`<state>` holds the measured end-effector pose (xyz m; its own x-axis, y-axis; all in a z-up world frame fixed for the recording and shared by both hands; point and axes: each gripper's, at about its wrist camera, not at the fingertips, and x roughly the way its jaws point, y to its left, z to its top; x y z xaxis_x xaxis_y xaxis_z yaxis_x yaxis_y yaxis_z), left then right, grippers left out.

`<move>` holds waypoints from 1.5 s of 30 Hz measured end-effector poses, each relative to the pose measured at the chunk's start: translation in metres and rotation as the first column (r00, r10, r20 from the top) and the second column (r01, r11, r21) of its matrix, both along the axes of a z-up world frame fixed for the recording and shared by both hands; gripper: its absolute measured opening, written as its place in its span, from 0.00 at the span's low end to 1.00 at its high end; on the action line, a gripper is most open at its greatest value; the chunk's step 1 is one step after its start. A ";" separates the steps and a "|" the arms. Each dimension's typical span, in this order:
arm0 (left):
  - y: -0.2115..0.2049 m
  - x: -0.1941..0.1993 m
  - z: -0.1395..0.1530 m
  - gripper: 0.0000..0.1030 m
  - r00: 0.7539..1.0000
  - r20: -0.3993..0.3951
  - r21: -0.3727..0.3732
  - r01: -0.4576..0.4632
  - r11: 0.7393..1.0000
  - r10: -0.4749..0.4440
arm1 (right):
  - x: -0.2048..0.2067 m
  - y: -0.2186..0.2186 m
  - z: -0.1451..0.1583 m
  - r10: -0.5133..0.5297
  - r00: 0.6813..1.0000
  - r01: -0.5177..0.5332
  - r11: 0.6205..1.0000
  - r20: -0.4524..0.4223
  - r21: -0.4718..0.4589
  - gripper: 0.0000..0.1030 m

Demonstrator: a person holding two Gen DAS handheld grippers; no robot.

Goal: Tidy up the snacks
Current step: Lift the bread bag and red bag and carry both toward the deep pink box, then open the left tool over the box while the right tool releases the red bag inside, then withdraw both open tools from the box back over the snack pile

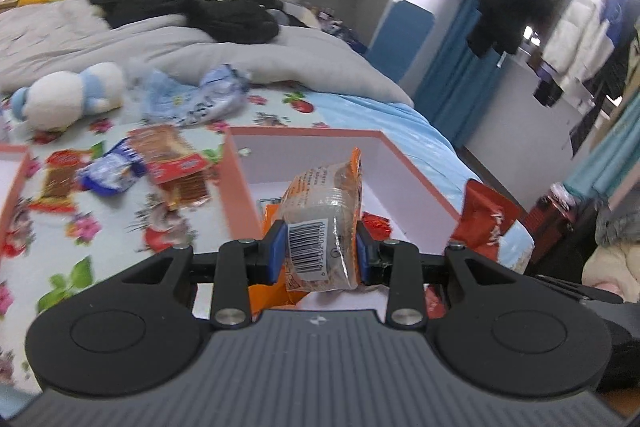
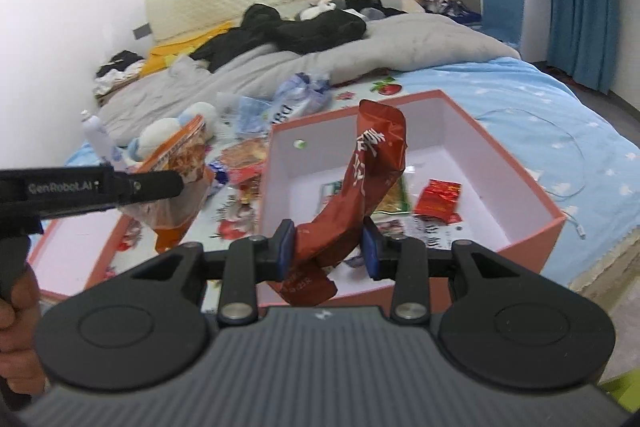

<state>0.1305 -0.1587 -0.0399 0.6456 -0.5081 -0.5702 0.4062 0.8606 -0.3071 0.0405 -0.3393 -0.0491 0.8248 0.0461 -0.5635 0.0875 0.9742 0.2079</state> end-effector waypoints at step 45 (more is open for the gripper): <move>-0.035 0.064 -0.006 0.65 1.000 0.015 0.087 0.022 0.996 -0.023 | 0.053 -0.059 -0.034 -0.097 0.995 0.098 0.995 -0.025 0.023 0.64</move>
